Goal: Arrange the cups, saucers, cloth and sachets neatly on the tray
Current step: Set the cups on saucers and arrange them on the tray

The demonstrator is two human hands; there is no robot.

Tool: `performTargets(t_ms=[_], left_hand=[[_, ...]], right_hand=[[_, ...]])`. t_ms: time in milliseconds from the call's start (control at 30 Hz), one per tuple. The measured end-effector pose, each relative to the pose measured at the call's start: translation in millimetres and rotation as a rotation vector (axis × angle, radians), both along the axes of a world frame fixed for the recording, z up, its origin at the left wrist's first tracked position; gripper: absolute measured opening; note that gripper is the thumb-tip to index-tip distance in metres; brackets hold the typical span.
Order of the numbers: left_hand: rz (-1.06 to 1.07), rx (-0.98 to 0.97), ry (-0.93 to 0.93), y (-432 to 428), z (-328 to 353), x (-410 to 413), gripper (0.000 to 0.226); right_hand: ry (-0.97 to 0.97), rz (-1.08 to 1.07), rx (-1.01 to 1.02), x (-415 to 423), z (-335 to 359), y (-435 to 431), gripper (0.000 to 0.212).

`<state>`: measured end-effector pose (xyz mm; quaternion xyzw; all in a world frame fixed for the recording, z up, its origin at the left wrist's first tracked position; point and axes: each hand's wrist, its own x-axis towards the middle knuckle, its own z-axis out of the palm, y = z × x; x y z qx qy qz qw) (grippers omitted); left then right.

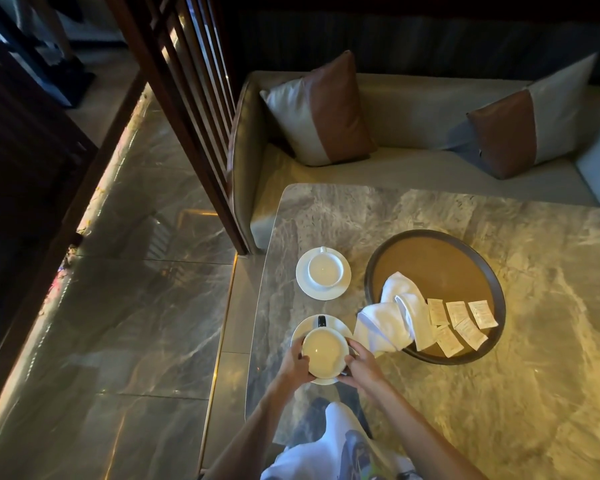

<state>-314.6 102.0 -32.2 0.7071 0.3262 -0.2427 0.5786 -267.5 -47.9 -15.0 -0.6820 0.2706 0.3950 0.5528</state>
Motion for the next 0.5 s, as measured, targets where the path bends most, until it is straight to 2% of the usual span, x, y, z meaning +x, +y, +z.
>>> performTargets(t_ms=[500], left_hand=[[0.144, -0.163, 0.091, -5, 13, 5, 0.055]], right_hand=[[0.022, -0.009, 0.066, 2, 3, -6, 0.041]])
